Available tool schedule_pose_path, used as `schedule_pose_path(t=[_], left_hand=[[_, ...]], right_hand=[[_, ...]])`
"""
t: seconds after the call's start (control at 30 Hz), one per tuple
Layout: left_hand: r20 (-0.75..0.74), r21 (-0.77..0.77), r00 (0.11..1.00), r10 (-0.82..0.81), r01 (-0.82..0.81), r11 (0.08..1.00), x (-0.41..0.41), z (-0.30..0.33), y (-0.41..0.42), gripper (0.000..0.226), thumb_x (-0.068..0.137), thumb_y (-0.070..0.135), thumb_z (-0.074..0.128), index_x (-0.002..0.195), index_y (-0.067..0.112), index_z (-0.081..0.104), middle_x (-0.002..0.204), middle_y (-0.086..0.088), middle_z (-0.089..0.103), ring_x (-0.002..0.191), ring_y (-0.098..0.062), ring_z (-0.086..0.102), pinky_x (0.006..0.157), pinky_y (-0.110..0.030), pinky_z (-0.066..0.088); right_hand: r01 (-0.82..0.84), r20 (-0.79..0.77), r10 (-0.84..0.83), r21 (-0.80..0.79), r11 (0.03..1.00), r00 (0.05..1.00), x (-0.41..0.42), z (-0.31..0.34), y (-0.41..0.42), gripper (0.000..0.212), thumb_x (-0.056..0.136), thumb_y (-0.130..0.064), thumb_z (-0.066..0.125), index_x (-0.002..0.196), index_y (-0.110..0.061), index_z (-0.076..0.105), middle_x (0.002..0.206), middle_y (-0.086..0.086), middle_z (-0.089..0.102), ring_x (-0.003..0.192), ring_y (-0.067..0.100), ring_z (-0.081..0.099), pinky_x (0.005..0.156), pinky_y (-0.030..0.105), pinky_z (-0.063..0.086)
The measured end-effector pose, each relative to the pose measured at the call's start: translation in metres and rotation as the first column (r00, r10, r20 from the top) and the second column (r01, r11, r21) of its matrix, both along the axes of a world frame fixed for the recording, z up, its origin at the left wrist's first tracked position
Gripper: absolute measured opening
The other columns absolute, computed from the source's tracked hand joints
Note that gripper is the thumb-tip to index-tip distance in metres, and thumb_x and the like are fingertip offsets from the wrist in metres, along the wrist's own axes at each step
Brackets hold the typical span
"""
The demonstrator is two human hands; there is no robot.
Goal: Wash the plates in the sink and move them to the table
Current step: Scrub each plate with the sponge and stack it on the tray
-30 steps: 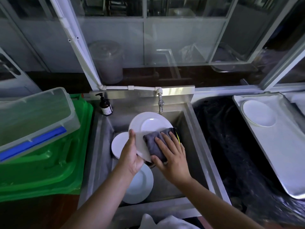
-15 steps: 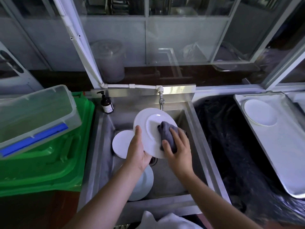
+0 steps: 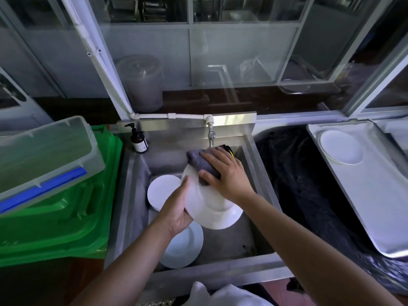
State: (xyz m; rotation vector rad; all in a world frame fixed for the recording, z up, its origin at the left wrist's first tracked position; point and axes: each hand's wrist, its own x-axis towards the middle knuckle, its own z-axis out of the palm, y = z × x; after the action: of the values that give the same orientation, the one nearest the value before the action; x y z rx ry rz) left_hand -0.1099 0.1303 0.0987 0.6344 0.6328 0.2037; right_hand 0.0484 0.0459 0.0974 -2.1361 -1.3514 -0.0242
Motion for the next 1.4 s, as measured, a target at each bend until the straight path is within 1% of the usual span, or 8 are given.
schedule_pose_path(t=[0.17, 0.47, 0.67, 0.77, 0.87, 0.97, 1.1, 1.4], left_hand=[[0.053, -0.056, 0.989, 0.135, -0.132, 0.990, -0.003, 0.004, 0.010, 0.064, 0.102, 0.055, 0.038, 0.148, 0.011, 0.049, 0.142, -0.016, 0.061, 0.132, -0.032, 0.058, 0.108, -0.052, 0.047], [-0.098, -0.232, 0.926, 0.365, -0.378, 0.896, 0.006, 0.008, 0.017, 0.065, 0.104, 0.051, 0.045, 0.134, -0.006, 0.055, 0.120, -0.029, 0.068, 0.108, -0.035, 0.066, 0.107, -0.050, 0.047], [-0.276, -0.216, 0.910, 0.310, -0.373, 0.903, 0.018, -0.006, 0.020, 0.039, 0.108, 0.030, 0.044, 0.129, -0.001, 0.056, 0.097, -0.020, 0.073, 0.087, -0.033, 0.067, 0.065, -0.042, 0.059], [-0.446, 0.110, 0.871, 0.208, -0.177, 0.978, 0.011, -0.023, 0.021, 0.059, 0.102, 0.032, 0.057, 0.152, 0.007, 0.041, 0.135, -0.016, 0.060, 0.116, -0.033, 0.061, 0.103, -0.051, 0.051], [-0.448, 0.754, 0.881, 0.150, 0.282, 0.594, -0.002, -0.038, 0.027, 0.055, 0.105, 0.045, 0.049, 0.157, 0.030, 0.036, 0.162, 0.006, 0.037, 0.148, -0.017, 0.037, 0.122, -0.037, 0.026], [-0.448, 0.841, 0.875, -0.182, 0.482, 0.247, -0.015, -0.040, 0.036, 0.037, 0.094, 0.064, 0.048, 0.119, 0.042, 0.065, 0.118, 0.017, 0.071, 0.114, -0.006, 0.063, 0.102, -0.036, 0.048], [-0.543, 0.839, 0.821, -0.175, 0.529, -0.125, -0.014, -0.042, 0.042, 0.039, 0.092, 0.053, 0.059, 0.121, 0.028, 0.065, 0.112, 0.004, 0.073, 0.102, -0.022, 0.066, 0.087, -0.040, 0.052], [-0.524, 0.758, 0.836, -0.162, 0.545, 0.358, -0.003, -0.050, 0.028, 0.048, 0.090, 0.073, 0.046, 0.108, 0.037, 0.071, 0.099, -0.007, 0.074, 0.087, -0.021, 0.065, 0.088, -0.041, 0.053]], right_hand=[[0.233, -0.226, -0.228, -0.003, 0.972, 0.947, -0.014, -0.009, -0.011, 0.056, 0.092, -0.063, 0.047, 0.144, -0.040, 0.048, 0.150, -0.010, 0.046, 0.142, 0.021, 0.037, 0.108, 0.055, 0.039], [-0.070, 0.302, 0.073, -0.022, 0.997, 0.951, -0.056, -0.038, -0.038, 0.064, 0.089, -0.049, 0.056, 0.145, -0.021, 0.045, 0.146, 0.008, 0.052, 0.139, 0.035, 0.045, 0.099, 0.059, 0.047], [-0.091, 0.258, 0.088, 0.002, 0.996, 0.962, -0.032, -0.035, -0.037, 0.045, 0.089, -0.032, 0.055, 0.130, -0.016, 0.062, 0.123, 0.002, 0.065, 0.112, 0.030, 0.063, 0.079, 0.043, 0.052], [-0.112, 0.228, 0.123, -0.062, 0.992, 0.966, -0.021, -0.032, -0.043, 0.048, 0.085, -0.025, 0.061, 0.133, -0.020, 0.060, 0.125, -0.001, 0.064, 0.113, 0.028, 0.063, 0.082, 0.040, 0.051], [-0.181, 0.141, 0.201, -0.139, 0.974, 0.969, -0.008, -0.027, -0.045, 0.054, 0.083, -0.021, 0.060, 0.137, -0.023, 0.055, 0.129, -0.001, 0.063, 0.114, 0.028, 0.063, 0.087, 0.043, 0.052], [-0.283, 0.013, 0.291, -0.202, 0.938, 0.957, 0.007, -0.020, -0.046, 0.062, 0.082, -0.011, 0.069, 0.141, -0.019, 0.052, 0.129, 0.005, 0.063, 0.114, 0.030, 0.063, 0.091, 0.043, 0.053], [-0.356, -0.076, 0.349, -0.280, 0.891, 0.934, 0.012, -0.016, -0.050, 0.067, 0.086, -0.015, 0.074, 0.147, -0.016, 0.047, 0.135, 0.009, 0.059, 0.117, 0.030, 0.062, 0.095, 0.041, 0.053], [-0.249, -0.260, 0.180, -0.264, 0.932, 0.949, 0.028, -0.011, -0.049, 0.058, 0.097, -0.026, 0.067, 0.150, -0.024, 0.042, 0.138, 0.000, 0.055, 0.120, 0.020, 0.056, 0.102, 0.037, 0.048]])
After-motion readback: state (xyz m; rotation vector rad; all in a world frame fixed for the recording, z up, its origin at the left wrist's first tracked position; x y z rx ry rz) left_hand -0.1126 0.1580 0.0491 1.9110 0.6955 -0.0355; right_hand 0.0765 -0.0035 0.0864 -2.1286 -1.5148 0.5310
